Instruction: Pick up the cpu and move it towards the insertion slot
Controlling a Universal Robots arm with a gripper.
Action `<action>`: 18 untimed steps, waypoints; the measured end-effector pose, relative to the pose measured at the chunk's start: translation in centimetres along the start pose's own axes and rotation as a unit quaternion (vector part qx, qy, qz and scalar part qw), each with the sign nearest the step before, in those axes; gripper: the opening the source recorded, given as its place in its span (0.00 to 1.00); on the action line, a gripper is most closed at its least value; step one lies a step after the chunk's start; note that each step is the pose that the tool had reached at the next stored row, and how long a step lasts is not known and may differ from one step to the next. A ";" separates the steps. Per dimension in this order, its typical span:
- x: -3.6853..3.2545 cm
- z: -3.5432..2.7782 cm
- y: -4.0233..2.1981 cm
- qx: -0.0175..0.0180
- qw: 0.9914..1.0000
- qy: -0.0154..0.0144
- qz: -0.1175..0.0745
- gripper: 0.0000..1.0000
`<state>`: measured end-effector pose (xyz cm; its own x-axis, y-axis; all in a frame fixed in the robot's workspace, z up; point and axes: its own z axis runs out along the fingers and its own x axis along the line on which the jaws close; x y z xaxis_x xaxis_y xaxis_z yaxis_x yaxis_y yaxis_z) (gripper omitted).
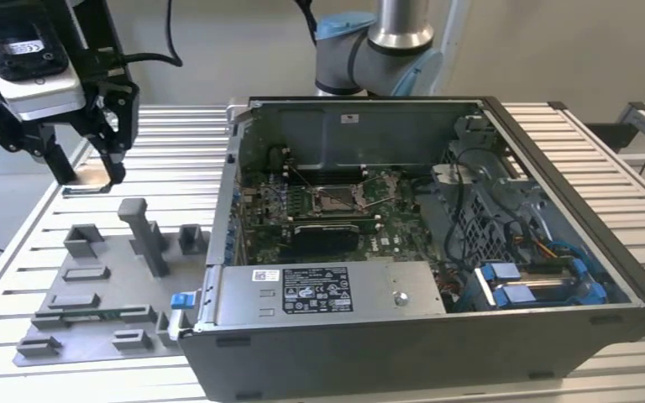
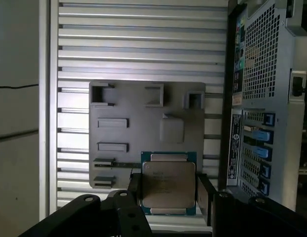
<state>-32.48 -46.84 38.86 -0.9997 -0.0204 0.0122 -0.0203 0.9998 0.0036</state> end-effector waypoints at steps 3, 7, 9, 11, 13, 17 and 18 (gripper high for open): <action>-0.45 -0.01 -0.01 0.000 1.000 0.000 0.000 0.00; -1.06 -0.02 -0.02 0.000 1.000 0.000 0.000 0.00; -1.45 -0.02 -0.03 0.000 1.000 0.000 0.000 0.00; -1.87 -0.02 -0.04 0.000 1.000 0.000 0.000 0.00; -2.31 -0.03 -0.05 0.000 1.000 0.000 0.000 0.00; -3.21 -0.04 -0.06 0.000 1.000 0.000 0.000 0.00; -3.43 -0.04 -0.07 0.000 1.000 0.000 0.000 0.00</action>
<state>-29.05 -46.84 38.86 -0.9997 -0.0204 0.0131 -0.0203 0.9998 0.0037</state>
